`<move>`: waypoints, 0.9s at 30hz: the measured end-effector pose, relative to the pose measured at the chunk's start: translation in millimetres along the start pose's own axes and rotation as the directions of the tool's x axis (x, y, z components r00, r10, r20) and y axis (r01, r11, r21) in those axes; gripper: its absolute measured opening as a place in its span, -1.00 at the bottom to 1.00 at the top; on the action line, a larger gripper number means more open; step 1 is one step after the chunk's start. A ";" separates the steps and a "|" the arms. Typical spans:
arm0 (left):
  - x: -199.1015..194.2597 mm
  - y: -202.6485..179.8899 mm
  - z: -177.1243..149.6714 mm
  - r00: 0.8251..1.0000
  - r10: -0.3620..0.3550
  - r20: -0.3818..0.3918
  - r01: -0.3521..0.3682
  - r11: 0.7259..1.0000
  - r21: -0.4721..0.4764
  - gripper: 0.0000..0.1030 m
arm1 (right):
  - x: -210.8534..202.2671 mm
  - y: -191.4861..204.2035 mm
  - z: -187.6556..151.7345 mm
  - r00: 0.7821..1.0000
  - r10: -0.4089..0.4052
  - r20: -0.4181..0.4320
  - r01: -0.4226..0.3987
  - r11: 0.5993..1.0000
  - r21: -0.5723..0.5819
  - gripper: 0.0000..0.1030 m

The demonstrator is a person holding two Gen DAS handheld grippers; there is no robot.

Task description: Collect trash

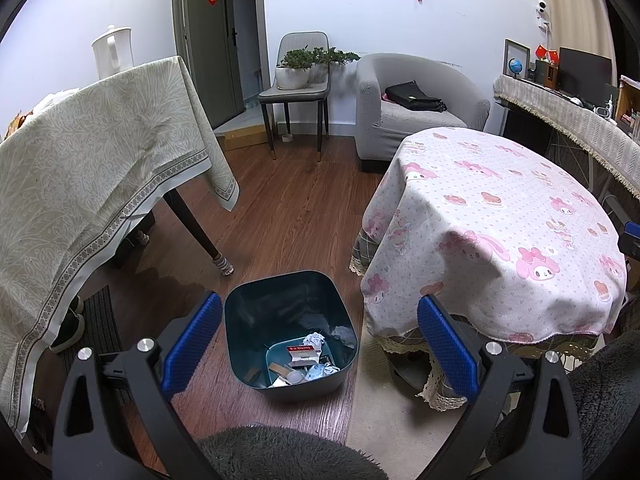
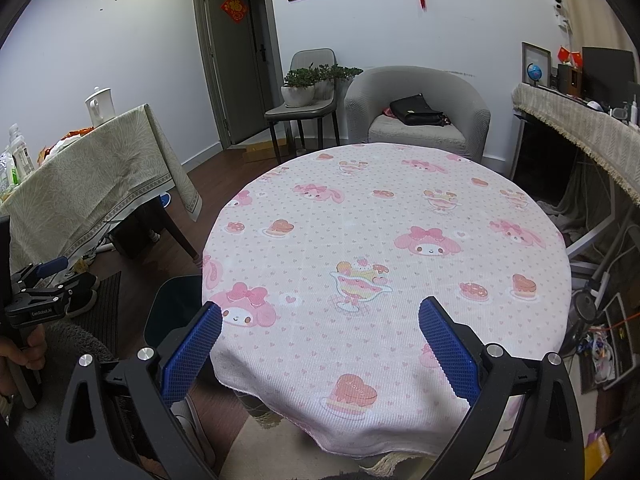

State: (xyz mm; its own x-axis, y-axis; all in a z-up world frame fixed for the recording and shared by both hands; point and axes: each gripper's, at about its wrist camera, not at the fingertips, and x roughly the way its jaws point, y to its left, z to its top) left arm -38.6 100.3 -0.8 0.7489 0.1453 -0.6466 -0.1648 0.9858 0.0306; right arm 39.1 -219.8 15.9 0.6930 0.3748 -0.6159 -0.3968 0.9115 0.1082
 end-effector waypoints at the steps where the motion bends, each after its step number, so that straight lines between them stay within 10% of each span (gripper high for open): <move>1: 0.2 0.4 -0.3 1.000 0.000 0.000 0.000 1.000 0.000 0.93 | 0.1 0.3 0.1 1.000 0.000 0.000 0.000 1.000 0.000 0.93; 27: 3.8 2.8 -2.5 1.000 0.005 -0.015 -0.005 1.000 -0.006 0.93 | -0.1 0.4 0.4 1.000 -0.001 -0.001 0.001 1.000 -0.001 0.93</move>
State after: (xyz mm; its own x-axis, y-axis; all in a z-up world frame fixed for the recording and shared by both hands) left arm -37.7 103.4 -5.1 0.7385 0.1490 -0.6575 -0.1725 0.9846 0.0294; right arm 39.1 -219.4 16.3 0.6927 0.3739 -0.6167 -0.3970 0.9116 0.1068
